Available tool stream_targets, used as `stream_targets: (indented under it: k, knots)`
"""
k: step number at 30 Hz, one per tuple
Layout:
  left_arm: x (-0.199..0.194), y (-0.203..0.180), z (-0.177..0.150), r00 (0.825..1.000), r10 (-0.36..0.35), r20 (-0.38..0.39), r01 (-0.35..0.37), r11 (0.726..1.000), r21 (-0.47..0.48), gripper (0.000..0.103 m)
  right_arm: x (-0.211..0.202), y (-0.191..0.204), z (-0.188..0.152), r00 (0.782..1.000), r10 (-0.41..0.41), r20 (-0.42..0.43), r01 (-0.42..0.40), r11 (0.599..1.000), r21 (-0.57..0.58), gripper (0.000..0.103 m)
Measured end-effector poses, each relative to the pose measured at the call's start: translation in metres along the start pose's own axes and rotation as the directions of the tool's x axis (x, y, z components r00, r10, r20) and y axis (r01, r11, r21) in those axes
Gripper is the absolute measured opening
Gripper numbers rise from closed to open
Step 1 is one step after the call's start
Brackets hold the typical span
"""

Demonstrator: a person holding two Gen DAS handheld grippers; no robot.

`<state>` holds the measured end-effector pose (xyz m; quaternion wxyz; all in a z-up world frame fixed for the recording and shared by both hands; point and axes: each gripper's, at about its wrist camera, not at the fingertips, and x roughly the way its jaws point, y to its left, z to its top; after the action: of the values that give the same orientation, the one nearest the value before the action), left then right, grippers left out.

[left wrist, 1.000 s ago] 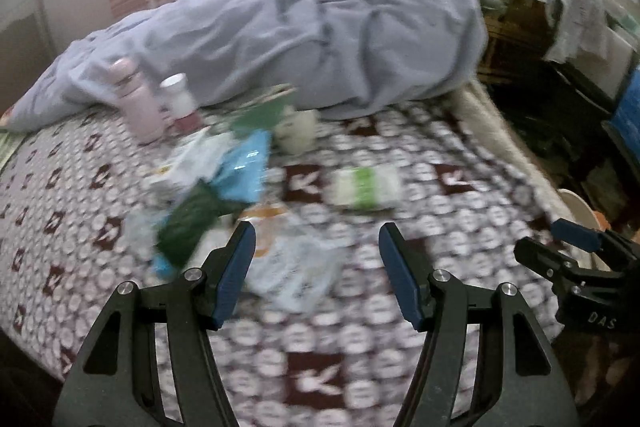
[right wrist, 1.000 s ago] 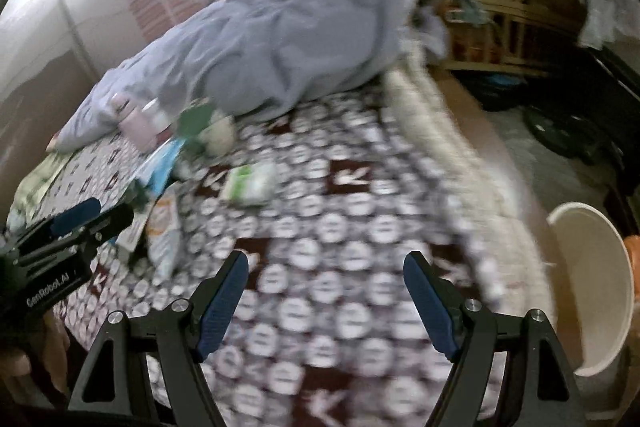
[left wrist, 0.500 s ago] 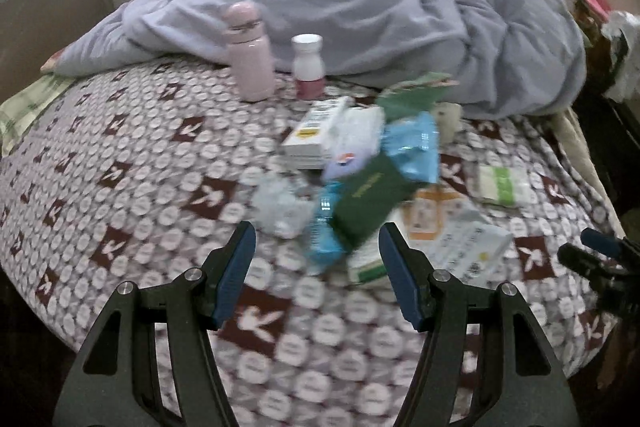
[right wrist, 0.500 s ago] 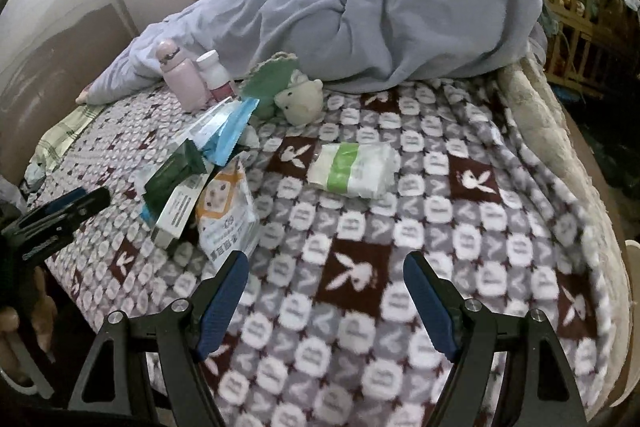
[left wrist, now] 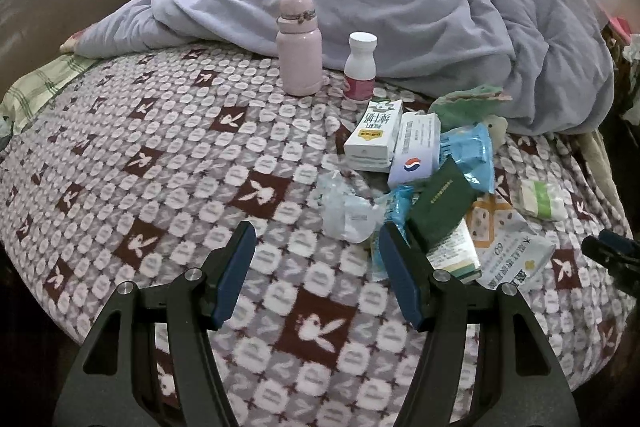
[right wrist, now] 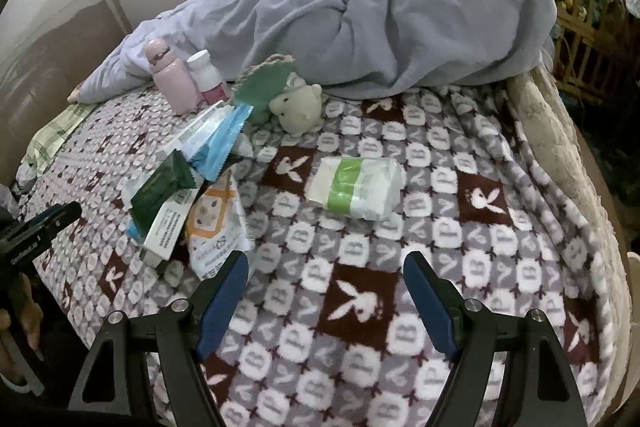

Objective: Collect trash
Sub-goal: 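Move both open tools back to the trash pile on the bed, then grasp the clear plastic wrapper with the left tool while the right tool grasps the white-green packet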

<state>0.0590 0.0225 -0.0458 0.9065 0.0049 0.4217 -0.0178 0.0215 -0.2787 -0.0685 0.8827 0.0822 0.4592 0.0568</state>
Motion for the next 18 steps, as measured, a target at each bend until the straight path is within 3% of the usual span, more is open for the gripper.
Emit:
stream_targets:
  k: [9, 18]
  knots:
    - [0.031, 0.02, -0.004, 0.991, -0.099, -0.088, 0.096, 0.995, -0.038, 0.063, 0.023, -0.022, 0.004, 0.999, -0.031, -0.037, 0.033, 0.998, 0.061, 0.078]
    - [0.071, 0.011, 0.01, 0.974, -0.177, -0.143, 0.167, 0.983, -0.08, 0.063, 0.042, -0.034, 0.014, 0.997, -0.039, -0.063, 0.044, 0.996, 0.081, 0.078]
